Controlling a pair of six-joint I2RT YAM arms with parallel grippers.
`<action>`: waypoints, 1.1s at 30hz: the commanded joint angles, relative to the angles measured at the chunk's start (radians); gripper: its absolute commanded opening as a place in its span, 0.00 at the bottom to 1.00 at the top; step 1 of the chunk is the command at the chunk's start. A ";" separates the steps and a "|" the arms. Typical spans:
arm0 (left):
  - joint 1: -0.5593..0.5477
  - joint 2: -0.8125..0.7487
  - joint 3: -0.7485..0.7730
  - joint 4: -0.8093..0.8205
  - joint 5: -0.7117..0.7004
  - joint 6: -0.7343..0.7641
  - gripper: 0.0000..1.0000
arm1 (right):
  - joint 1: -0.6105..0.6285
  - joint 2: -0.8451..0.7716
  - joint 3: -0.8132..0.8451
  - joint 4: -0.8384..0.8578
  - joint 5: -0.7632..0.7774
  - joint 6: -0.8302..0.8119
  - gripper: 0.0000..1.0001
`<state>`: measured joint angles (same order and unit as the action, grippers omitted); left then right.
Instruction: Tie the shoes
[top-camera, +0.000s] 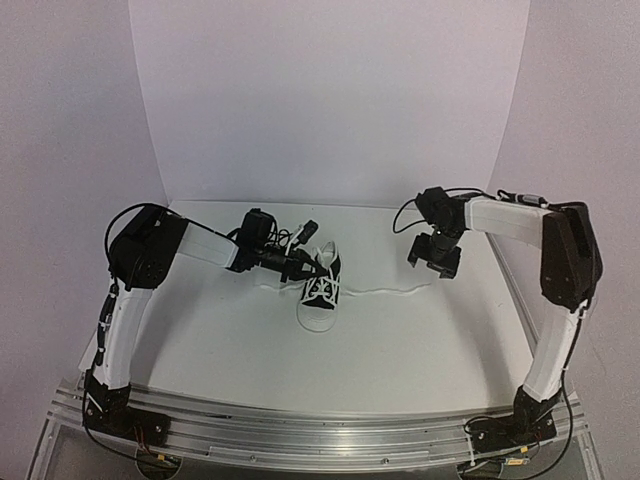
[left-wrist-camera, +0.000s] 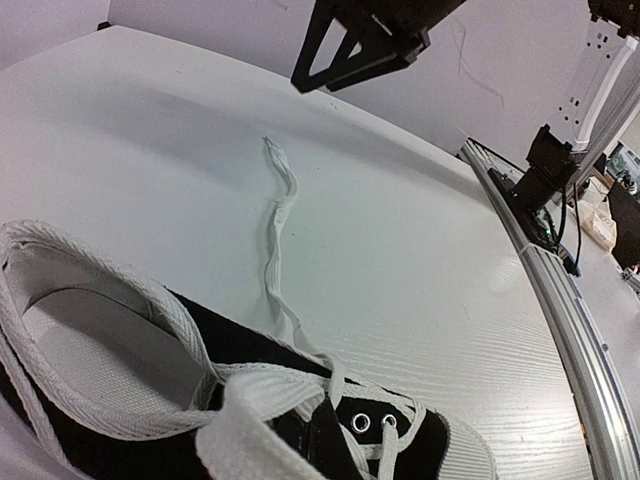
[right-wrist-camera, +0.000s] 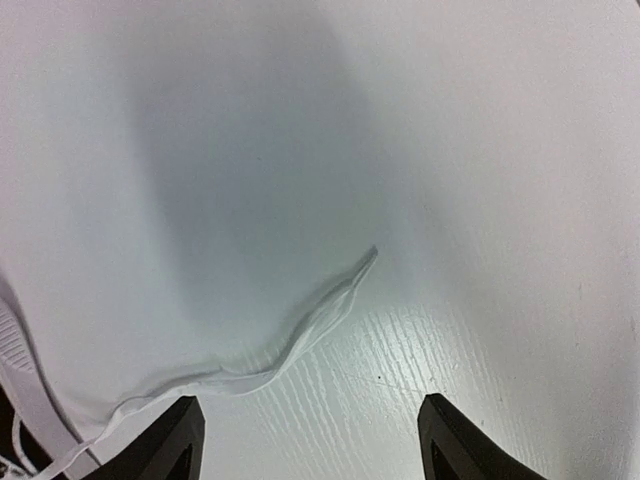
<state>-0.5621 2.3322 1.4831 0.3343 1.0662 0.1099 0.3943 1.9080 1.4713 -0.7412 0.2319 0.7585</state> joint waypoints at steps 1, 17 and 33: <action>-0.002 -0.037 0.035 -0.037 0.005 0.055 0.00 | 0.005 0.133 0.118 -0.146 -0.014 0.064 0.68; -0.002 -0.041 0.046 -0.037 0.008 0.070 0.00 | 0.006 0.304 0.178 -0.149 -0.008 0.065 0.42; -0.005 -0.050 0.062 -0.098 0.005 0.149 0.00 | 0.109 0.379 0.775 -0.105 -0.043 -0.166 0.00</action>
<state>-0.5621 2.3318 1.5051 0.2709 1.0684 0.2085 0.4129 2.2698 1.9727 -0.8979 0.2115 0.7027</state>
